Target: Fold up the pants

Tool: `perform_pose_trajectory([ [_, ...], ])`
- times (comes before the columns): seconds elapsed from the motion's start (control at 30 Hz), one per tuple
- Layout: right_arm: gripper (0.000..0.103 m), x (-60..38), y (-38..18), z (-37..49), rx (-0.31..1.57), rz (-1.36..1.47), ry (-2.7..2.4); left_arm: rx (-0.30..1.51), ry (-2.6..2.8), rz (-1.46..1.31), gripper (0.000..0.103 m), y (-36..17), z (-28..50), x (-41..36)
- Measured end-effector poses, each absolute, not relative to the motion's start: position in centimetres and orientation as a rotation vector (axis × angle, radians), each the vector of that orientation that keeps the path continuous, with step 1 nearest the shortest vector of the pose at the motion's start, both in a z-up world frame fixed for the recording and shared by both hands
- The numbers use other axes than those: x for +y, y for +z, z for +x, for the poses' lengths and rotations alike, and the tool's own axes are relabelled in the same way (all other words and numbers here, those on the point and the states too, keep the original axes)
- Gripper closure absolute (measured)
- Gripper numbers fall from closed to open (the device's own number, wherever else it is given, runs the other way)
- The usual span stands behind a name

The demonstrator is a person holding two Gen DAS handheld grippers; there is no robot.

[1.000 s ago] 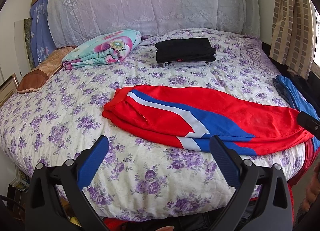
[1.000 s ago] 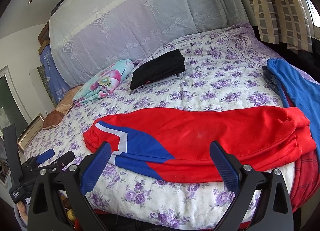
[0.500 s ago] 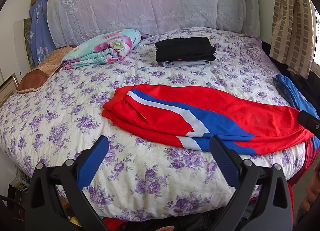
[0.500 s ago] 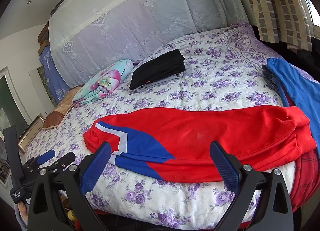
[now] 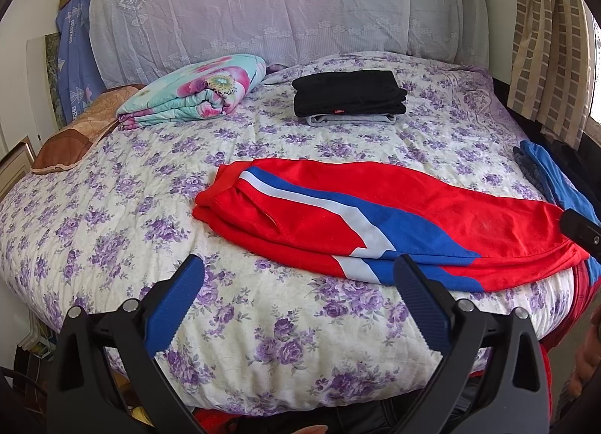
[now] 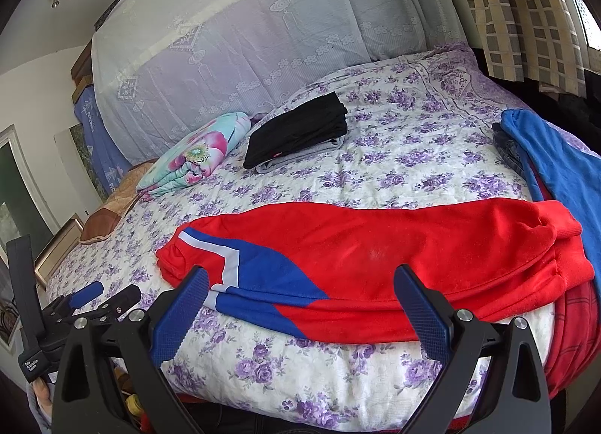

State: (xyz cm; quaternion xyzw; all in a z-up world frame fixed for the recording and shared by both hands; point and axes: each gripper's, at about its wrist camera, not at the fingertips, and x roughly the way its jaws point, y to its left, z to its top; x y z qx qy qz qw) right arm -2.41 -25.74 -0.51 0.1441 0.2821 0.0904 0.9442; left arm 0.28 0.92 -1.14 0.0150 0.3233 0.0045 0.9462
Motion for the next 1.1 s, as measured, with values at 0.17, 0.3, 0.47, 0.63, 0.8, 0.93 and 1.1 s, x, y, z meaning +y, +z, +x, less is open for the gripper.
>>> perform_pose_trajectory([
  [0.17,0.004,-25.7,-0.5,-2.4,0.574,0.294,0.184,0.66,0.008,0.029,0.005,-1.3,0.3,1.1],
  [0.3,0.004,-25.7,-0.5,-2.4,0.574,0.293,0.184,0.661,0.008,0.029,0.005,-1.4,0.3,1.1],
  [0.47,0.004,-25.7,-0.6,-2.4,0.575,0.294,0.185,0.661,0.008,0.027,0.005,-1.4,0.3,1.1],
  [0.63,0.004,-25.7,-0.5,-2.4,0.575,0.299,0.185,0.67,0.014,0.011,0.005,-1.7,0.6,1.9],
  [0.8,0.004,-26.3,-1.4,-1.3,0.593,0.323,0.2,0.691,0.069,-0.027,0.005,-3.0,2.6,5.4],
  [0.93,0.004,-28.6,-3.6,0.6,0.625,0.448,0.249,0.735,0.087,-0.139,0.005,-5.2,4.5,9.4],
  [1.1,0.004,-33.0,-6.2,1.9,0.642,0.74,0.317,0.876,-0.045,-0.338,0.005,-8.9,6.8,12.0],
])
